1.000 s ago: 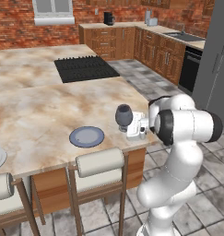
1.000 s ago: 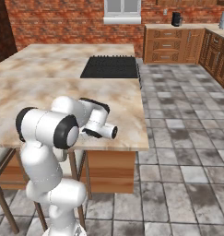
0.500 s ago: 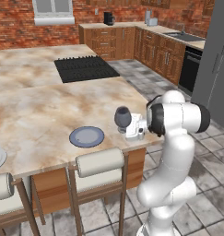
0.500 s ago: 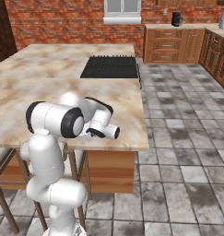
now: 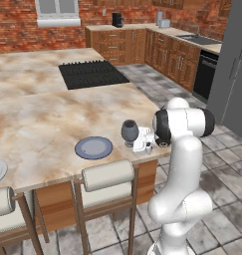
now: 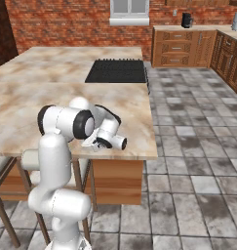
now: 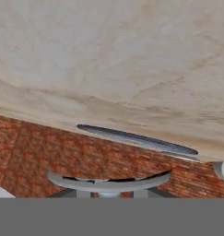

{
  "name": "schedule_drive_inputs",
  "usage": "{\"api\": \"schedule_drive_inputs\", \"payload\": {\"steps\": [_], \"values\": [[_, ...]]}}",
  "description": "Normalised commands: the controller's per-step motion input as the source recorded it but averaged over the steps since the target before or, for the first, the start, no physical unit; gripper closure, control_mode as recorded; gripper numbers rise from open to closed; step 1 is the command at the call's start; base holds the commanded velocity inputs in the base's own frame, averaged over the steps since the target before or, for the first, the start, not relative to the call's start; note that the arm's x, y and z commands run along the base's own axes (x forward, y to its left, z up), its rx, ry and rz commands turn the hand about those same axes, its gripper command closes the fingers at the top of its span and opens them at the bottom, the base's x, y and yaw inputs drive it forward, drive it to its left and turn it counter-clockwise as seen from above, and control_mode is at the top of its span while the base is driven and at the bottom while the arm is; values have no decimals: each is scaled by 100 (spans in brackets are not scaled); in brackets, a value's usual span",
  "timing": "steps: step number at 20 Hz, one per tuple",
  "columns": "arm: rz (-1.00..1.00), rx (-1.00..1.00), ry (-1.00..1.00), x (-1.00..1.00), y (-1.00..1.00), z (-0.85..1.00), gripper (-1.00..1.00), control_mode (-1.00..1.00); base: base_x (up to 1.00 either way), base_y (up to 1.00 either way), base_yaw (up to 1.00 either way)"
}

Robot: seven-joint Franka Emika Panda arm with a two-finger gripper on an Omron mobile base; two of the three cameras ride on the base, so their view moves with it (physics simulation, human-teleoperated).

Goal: Retrieve the wine glasses from the counter and place one next to each plate.

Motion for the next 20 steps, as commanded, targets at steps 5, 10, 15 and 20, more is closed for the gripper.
{"api": "schedule_drive_inputs", "payload": {"steps": [5, 10, 15, 20], "values": [[0, 0, 8, 26, 5, -36, 100, -100, 0, 0, 0], [0, 0, 6, 27, 4, -28, 100, -100, 0, 0, 0], [0, 0, 1, 35, 1, -17, 100, -100, 0, 0, 0], [0, 0, 0, 20, 6, -25, -100, -100, 0, 0, 0]]}}
